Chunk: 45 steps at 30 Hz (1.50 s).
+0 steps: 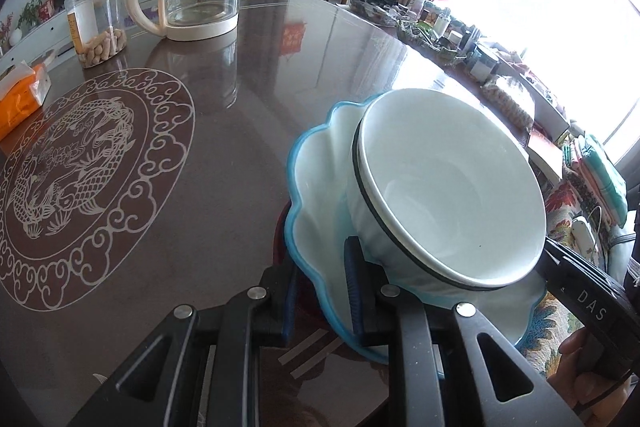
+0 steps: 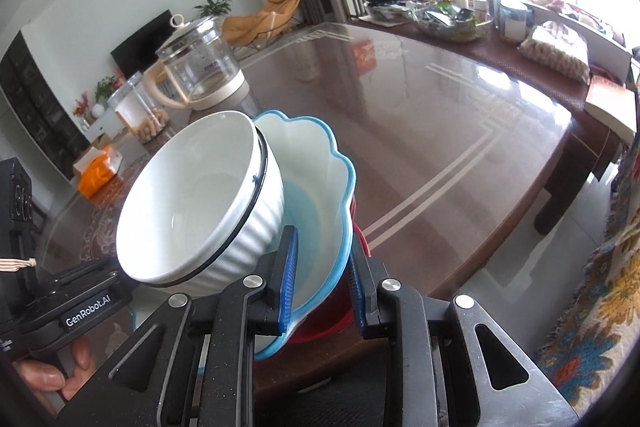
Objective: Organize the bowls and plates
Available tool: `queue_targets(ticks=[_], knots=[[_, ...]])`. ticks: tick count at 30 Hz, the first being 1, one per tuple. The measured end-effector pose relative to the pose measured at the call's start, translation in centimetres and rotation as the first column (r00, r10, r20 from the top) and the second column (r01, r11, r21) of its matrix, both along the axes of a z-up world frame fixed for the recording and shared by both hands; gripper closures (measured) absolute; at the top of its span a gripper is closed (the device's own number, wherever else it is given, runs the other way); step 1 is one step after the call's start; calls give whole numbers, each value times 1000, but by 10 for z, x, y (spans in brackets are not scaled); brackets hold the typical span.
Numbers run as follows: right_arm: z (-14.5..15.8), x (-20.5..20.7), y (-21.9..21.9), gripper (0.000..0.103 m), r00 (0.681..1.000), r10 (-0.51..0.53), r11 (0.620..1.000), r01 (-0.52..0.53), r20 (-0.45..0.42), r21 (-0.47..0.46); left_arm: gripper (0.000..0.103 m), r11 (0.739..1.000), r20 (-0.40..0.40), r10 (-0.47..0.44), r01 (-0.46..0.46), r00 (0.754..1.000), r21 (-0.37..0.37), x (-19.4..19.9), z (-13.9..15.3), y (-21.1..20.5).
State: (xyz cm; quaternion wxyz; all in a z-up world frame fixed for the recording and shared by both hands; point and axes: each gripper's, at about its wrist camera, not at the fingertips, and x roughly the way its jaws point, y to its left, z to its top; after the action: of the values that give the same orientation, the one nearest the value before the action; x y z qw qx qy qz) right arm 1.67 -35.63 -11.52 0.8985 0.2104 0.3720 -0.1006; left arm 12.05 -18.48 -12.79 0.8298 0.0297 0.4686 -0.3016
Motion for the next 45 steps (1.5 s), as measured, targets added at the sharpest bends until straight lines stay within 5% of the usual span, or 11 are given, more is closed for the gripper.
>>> queue_targets(ticks=[11, 19, 23, 27, 30, 37, 45], knots=[[-1, -4, 4, 68, 1000, -12, 1000, 12, 24, -4, 77, 1000, 40, -1, 0, 999, 16, -1, 5, 3], [9, -10, -4, 53, 997, -45, 999, 45, 57, -10, 30, 993, 106, 118, -116, 987, -23, 4, 27, 32], [19, -16, -3, 52, 994, -61, 998, 62, 86, -10, 24, 985, 184, 171, -171, 968, -16, -3, 48, 49], [46, -41, 6, 35, 988, -114, 992, 119, 104, -46, 17, 975, 330, 166, -204, 929, 85, -36, 75, 63], [65, -69, 27, 32, 987, -147, 985, 151, 59, -87, 7, 963, 419, 130, -215, 898, 162, -72, 86, 72], [72, -139, 85, 30, 988, -153, 974, 156, 30, -166, 5, 983, 318, 61, -113, 946, 148, -139, 89, 101], [71, -159, 129, 29, 993, -115, 951, 106, -13, -292, 5, 987, 222, 84, -111, 971, 113, -174, 99, 109]])
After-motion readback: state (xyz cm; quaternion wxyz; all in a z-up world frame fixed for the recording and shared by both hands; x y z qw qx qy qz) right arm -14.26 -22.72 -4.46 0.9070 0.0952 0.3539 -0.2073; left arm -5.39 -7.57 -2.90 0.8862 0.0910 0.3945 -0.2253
